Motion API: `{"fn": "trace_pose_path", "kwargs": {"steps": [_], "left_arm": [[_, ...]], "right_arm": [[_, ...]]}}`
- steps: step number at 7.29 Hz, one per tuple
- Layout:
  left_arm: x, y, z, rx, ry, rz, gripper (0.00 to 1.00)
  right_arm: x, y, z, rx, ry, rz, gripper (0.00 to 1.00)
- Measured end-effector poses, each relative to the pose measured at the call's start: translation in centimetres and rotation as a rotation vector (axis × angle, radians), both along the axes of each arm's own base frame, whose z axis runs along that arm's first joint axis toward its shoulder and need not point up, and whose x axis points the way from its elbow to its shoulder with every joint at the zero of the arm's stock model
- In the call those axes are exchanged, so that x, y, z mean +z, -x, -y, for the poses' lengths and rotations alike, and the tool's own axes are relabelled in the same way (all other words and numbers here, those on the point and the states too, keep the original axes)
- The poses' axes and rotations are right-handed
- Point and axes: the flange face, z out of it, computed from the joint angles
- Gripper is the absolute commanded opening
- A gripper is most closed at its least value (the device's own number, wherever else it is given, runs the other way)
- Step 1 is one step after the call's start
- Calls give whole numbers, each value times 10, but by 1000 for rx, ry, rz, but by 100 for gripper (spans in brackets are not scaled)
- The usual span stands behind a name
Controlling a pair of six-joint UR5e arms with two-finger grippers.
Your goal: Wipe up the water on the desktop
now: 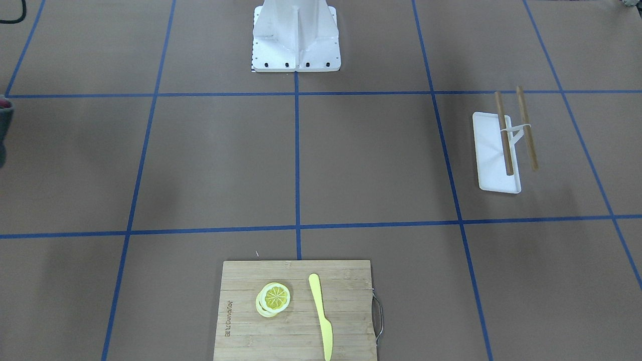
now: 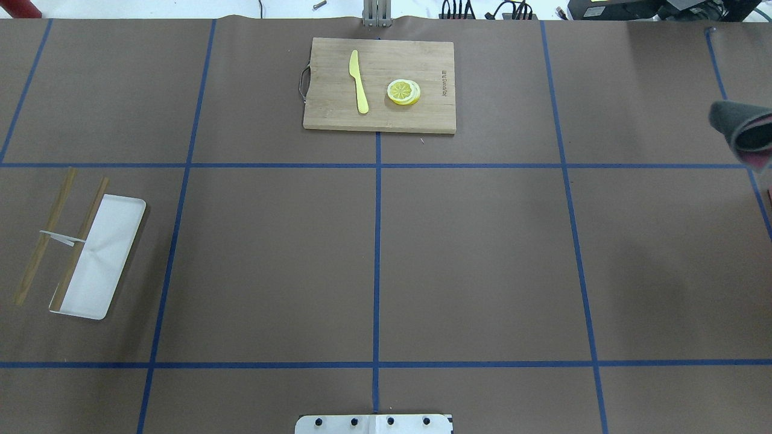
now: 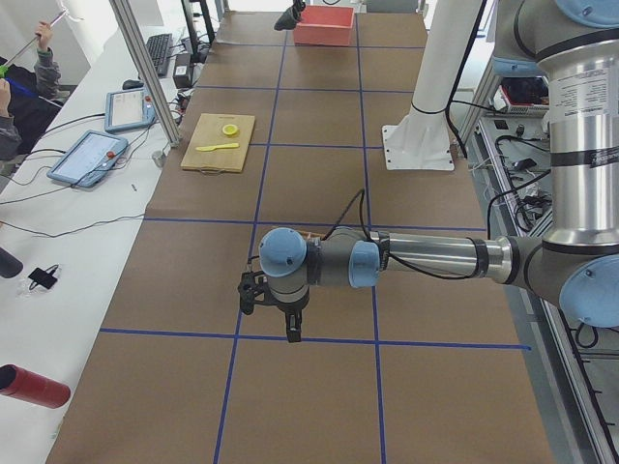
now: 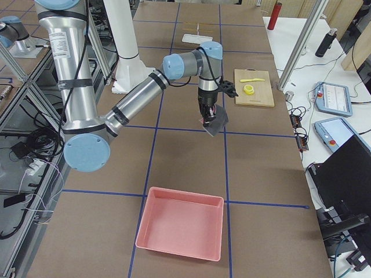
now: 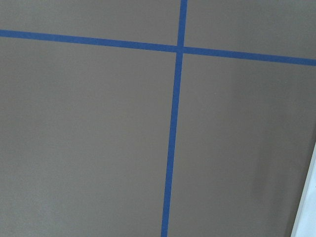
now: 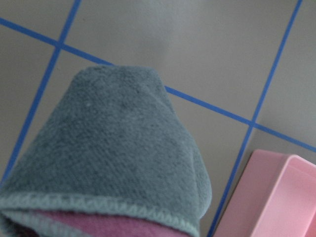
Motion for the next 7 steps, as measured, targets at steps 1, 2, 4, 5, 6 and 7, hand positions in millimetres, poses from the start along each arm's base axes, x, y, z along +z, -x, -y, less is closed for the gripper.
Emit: {"fn": "trace_pose_path", "kwargs": {"steps": [1,2,4,5,6,7], "left_arm": [[-1,0,0,1,-2,0,99],[-1,0,1,1,-3,0,99],[-3,-1,2,2,-7,0,99],[-3,-1,3,2,-9,-1,99],[-4,-1,4,2,-9,-1,99],[-4,-1,4,3,-10,-1,99]], "right_arm": [[33,-39,-23,-40,13,-13,0],[66,-73,-50,-80,33,-19,0],[127,-112,-101,-100,67,-15,0],[166,-122,-121,-85,57,-8,0],[210,-127,-134,-73,34,4,0],[252,-130,-142,-71,8,20,0]]}}
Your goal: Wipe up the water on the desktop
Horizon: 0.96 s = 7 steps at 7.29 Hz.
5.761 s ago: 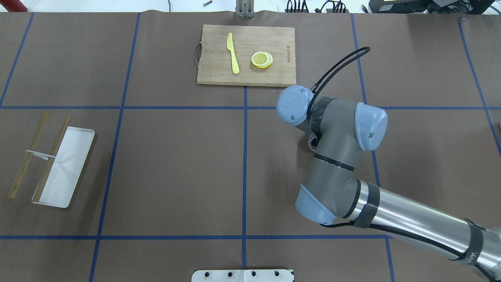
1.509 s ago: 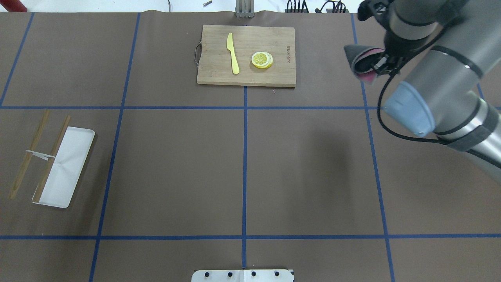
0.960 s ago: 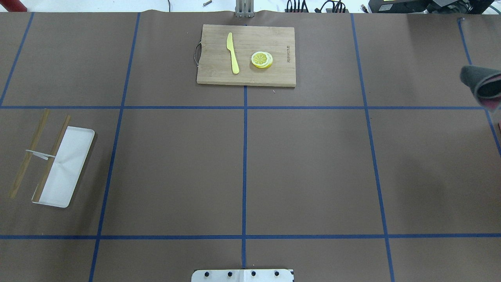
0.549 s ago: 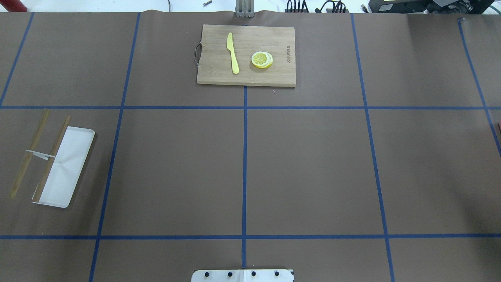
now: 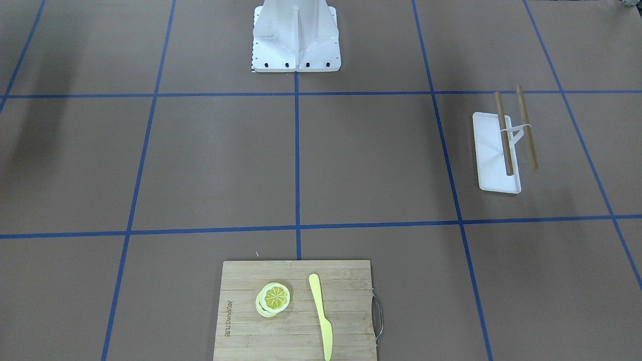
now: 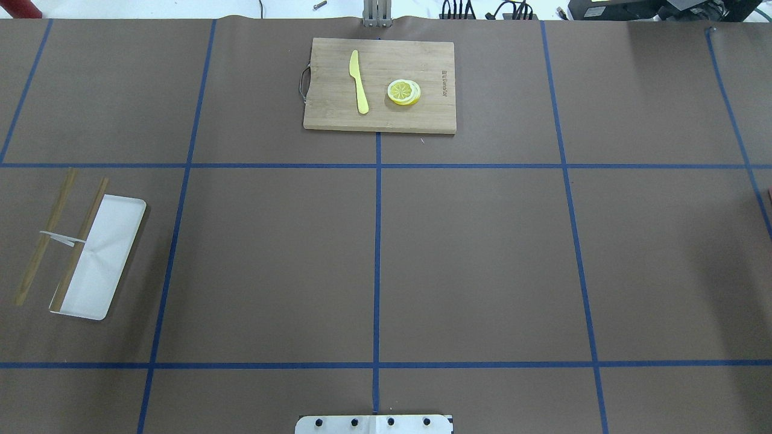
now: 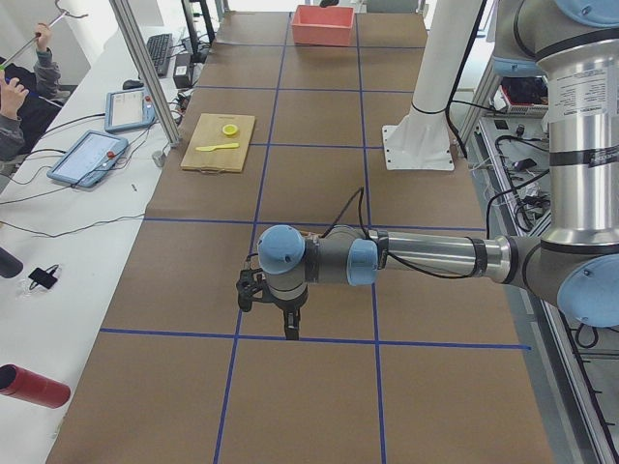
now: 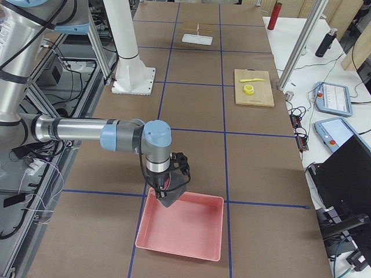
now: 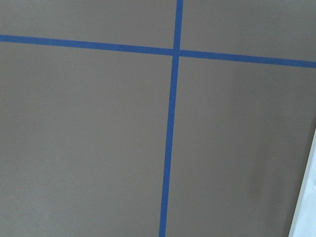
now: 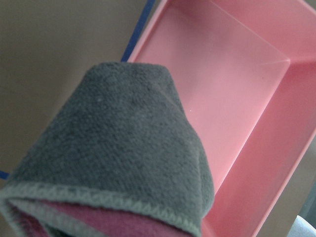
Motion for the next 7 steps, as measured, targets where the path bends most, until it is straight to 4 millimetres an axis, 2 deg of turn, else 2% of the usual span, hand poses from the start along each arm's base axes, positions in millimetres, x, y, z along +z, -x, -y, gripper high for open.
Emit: {"fn": "trace_pose_path", "kwargs": {"steps": [1,3,4,5,7], "left_arm": [[-1,0,0,0,-1,0,99],[-2,0,1,0,-4,0,99],[-2,0,1,0,-4,0,99],[-2,0,1,0,-4,0,99],[-1,0,1,0,-3,0,99]], "right_arm": [[32,-2,-7,-1,-21,17,0],[62,-4,-18,-38,-43,27,0],[71,-4,-22,-75,-55,25,68],[76,-4,-25,-100,-63,23,100],[76,-4,-22,-106,-71,26,99]]}}
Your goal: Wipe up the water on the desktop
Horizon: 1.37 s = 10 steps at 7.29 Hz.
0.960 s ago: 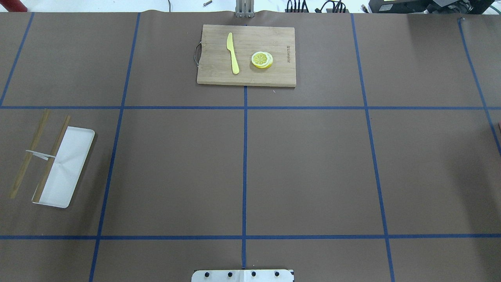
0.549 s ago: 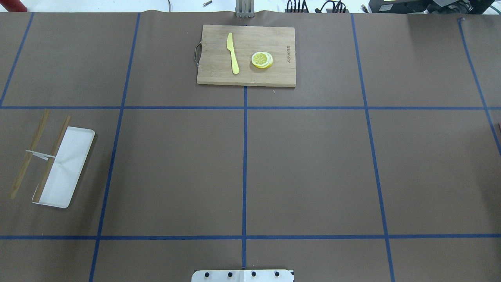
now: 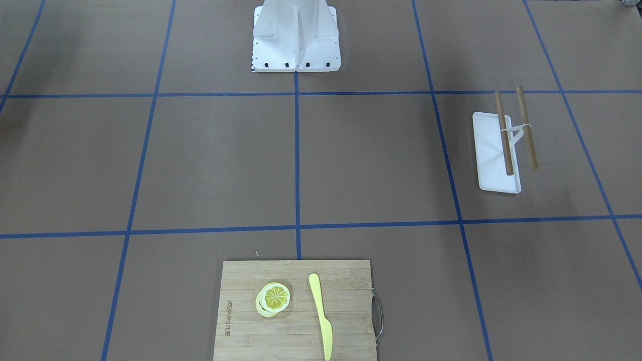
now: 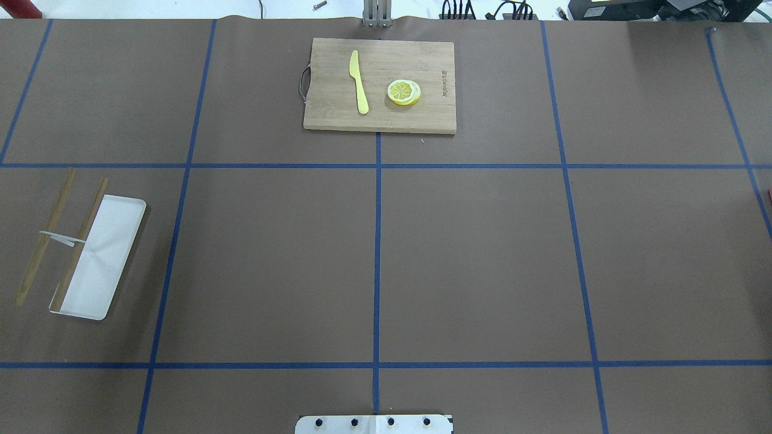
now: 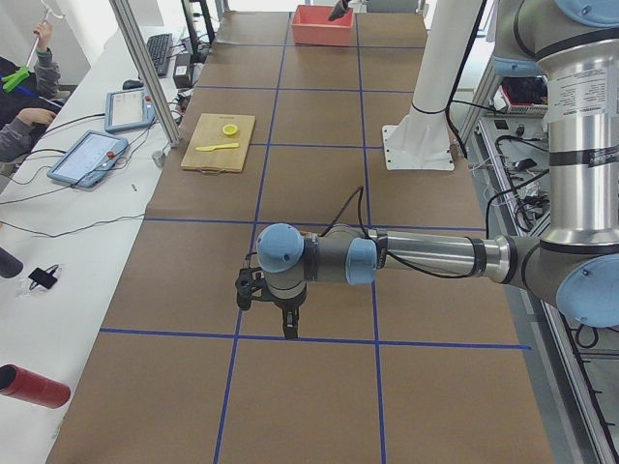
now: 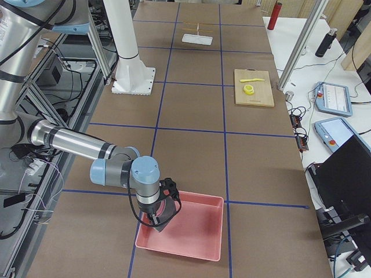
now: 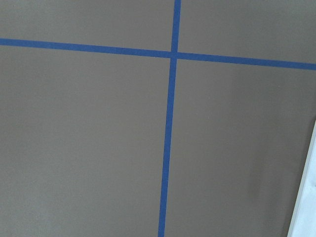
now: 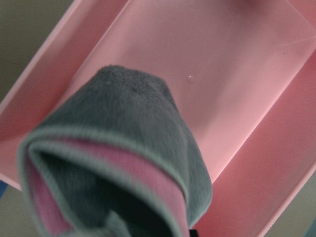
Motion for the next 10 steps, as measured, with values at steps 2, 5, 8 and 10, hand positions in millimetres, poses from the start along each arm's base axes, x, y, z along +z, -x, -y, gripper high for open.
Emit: {"fn": "trace_pose_path", "kwargs": {"steps": [2,5,8,10], "left_arm": [[0,0,0,0,1,0,99],[0,0,0,0,1,0,99],[0,0,0,0,-1,0,99],[-1,0,0,0,-1,-1,99]], "right_arm": [[-14,2,20,102,27,29,99],[-59,5,91,403,124,103,100],[-91,7,158,589,191,162,100],[-85,8,163,608,216,169,100]]}}
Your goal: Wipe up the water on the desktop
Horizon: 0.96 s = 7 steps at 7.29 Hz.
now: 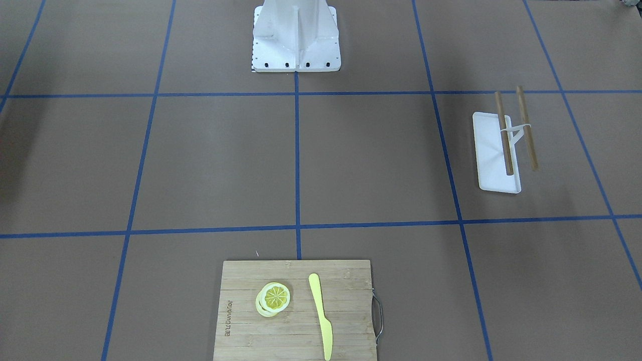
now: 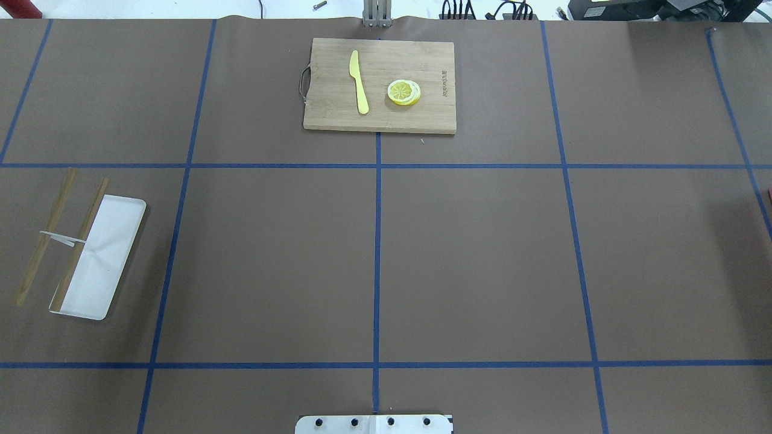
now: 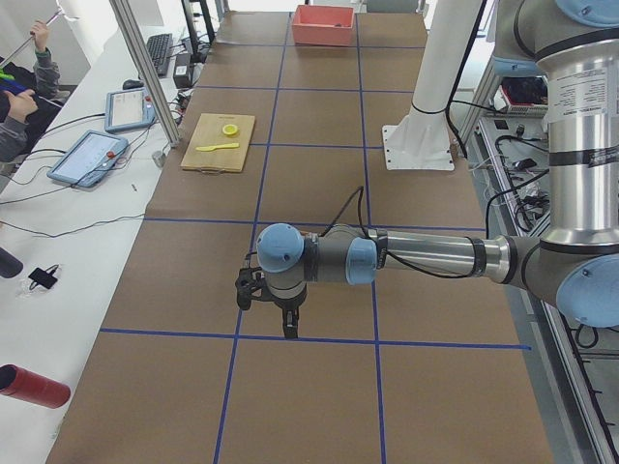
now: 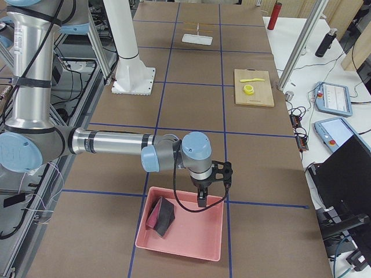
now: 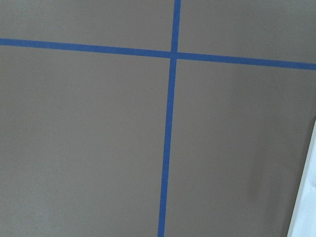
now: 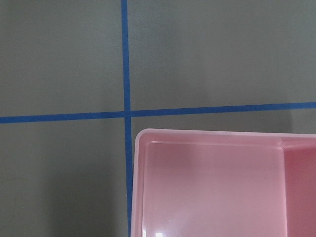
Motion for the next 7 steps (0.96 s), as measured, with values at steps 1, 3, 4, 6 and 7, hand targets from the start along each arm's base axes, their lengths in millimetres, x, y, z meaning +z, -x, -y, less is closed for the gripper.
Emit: {"fn": "trace_pose_path", "kwargs": {"steps": [1,3,4,6,7], "left_arm": [[0,0,0,0,1,1,99],[1,0,0,0,3,0,99],[2,0,-1,0,4,0,99],[4,0,-1,0,7,1,99],[5,0,-1,1,8,1,99]], "right_arm": [[5,1,-3,0,10,-2,100],[15,2,-17,-1,27,2,100],[24,3,-31,-3,21,10,100],[38,8,-63,-20,9,62,100],[37,9,-67,-41,-11,73,100]]}}
